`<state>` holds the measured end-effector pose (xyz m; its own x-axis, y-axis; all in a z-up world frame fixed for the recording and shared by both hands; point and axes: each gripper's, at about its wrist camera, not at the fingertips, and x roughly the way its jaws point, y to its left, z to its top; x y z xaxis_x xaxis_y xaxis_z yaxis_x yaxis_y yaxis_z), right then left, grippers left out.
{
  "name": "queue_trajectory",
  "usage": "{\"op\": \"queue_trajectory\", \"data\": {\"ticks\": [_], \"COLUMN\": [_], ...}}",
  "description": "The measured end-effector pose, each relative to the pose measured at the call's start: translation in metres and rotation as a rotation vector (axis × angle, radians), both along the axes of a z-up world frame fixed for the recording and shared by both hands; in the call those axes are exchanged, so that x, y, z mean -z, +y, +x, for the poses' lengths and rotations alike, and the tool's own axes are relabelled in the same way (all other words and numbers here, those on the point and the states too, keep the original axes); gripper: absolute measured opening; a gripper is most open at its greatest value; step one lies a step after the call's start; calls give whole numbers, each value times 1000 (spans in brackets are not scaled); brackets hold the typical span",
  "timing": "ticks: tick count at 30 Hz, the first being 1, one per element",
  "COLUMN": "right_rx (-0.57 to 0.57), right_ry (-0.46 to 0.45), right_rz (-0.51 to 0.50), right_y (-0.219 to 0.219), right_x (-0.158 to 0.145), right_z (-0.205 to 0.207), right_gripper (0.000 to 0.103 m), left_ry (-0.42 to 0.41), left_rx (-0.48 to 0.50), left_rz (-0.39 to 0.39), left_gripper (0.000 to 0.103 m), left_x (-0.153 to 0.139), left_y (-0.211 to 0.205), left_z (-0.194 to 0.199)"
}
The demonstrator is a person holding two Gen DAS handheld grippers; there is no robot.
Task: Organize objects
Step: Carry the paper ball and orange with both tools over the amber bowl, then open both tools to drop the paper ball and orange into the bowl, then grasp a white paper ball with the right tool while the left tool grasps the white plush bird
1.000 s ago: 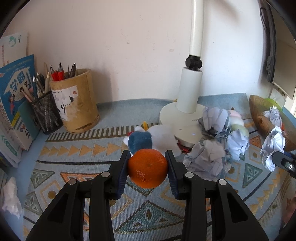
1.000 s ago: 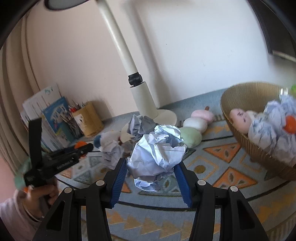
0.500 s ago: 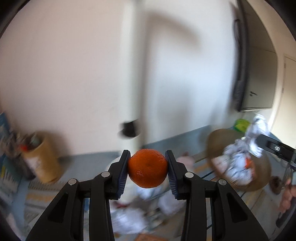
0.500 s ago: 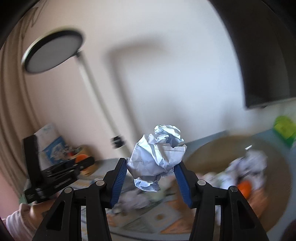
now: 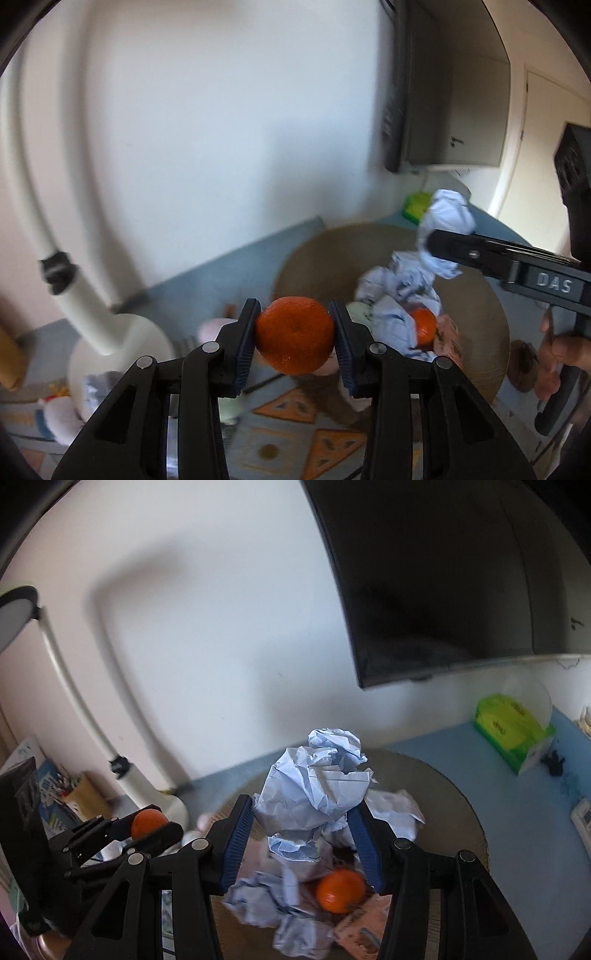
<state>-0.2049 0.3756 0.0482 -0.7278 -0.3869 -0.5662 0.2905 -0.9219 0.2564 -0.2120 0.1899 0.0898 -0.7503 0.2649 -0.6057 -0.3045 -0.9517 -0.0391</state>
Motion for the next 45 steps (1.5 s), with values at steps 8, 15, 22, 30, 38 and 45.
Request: {"op": "queue_trajectory", "data": {"ticks": [8,15,22,30,38,45], "right_rx": [-5,16,20,-11,-145,-259], "right_ry": [-79,-30,-1,56,90,8], "right_rz": [-20,1,6,3,38,96], "right_y": [3,-3,-14,-45,-120,-190], "right_x": [23,16,-2,-35,-39,15], "right_z": [-15,-5,14,41,71,88], "right_gripper": [103,103,103,103,103,103], "left_ry": [-48,-2,24,108,107,-46], "left_rx": [23,-9,-57,-149,-292,-408], "left_rz": [-8,-27,-24,-48,-104,-95], "left_gripper": [103,102,102,102,102,102], "left_x": [8,1,-15,-54,-62,11], "left_y": [10,-2,-26,-90,-189,-257], "left_z": [-2,10,26,51,70,72]}}
